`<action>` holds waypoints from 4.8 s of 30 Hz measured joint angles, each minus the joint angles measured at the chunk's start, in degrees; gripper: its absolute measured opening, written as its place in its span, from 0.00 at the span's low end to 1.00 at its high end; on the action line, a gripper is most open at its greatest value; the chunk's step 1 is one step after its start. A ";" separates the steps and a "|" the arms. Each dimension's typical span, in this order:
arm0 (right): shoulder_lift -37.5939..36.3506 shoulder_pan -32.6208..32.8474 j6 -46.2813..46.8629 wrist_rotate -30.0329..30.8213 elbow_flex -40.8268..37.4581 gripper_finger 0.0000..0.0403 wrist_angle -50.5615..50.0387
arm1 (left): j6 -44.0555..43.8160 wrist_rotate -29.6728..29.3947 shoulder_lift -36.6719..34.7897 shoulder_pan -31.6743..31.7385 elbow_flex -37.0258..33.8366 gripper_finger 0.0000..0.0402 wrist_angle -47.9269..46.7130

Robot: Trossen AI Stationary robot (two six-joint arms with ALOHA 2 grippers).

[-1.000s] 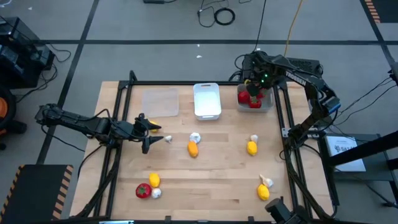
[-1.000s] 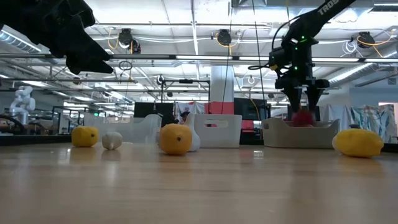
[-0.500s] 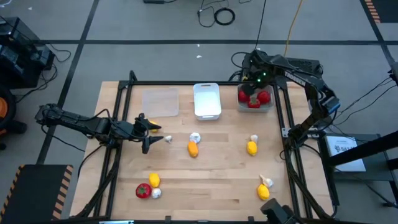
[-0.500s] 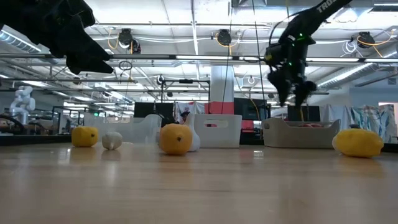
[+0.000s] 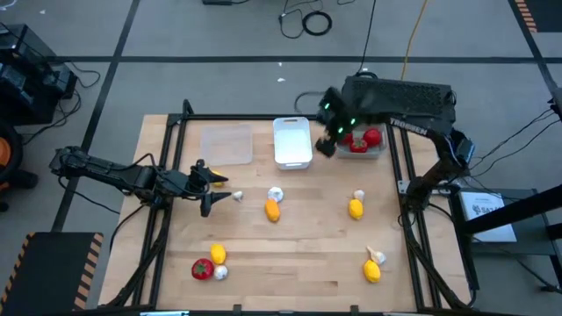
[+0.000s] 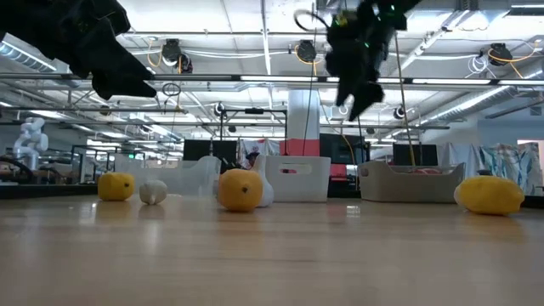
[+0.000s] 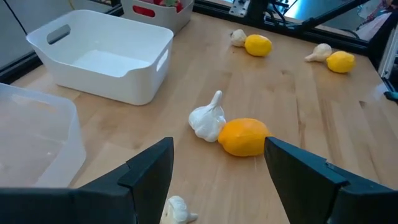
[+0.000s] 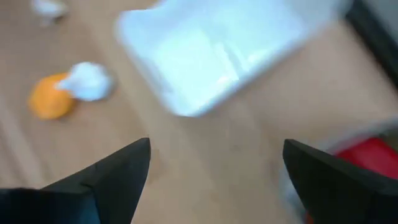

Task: Sort produce into baskets
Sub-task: Put the red tomato into the gray bin

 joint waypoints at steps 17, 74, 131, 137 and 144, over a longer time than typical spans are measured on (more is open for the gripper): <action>0.37 40.94 -5.17 6.48 -8.57 0.88 50.31 | -0.03 2.78 -0.01 -0.02 -0.01 0.64 -0.08; 69.44 45.17 -3.26 5.34 50.49 0.88 75.61 | 4.48 -26.95 0.00 -0.02 -0.92 0.64 -6.90; 66.18 45.73 -3.68 8.16 51.80 0.88 59.27 | -60.31 19.61 33.51 -44.48 37.13 0.64 -53.15; 66.18 46.19 -3.65 8.17 51.80 0.88 59.68 | -59.90 20.36 42.79 -48.96 33.24 0.64 -39.03; 66.18 46.04 -3.72 11.30 51.80 0.88 59.75 | -59.94 25.52 52.65 -48.92 32.65 0.64 -36.52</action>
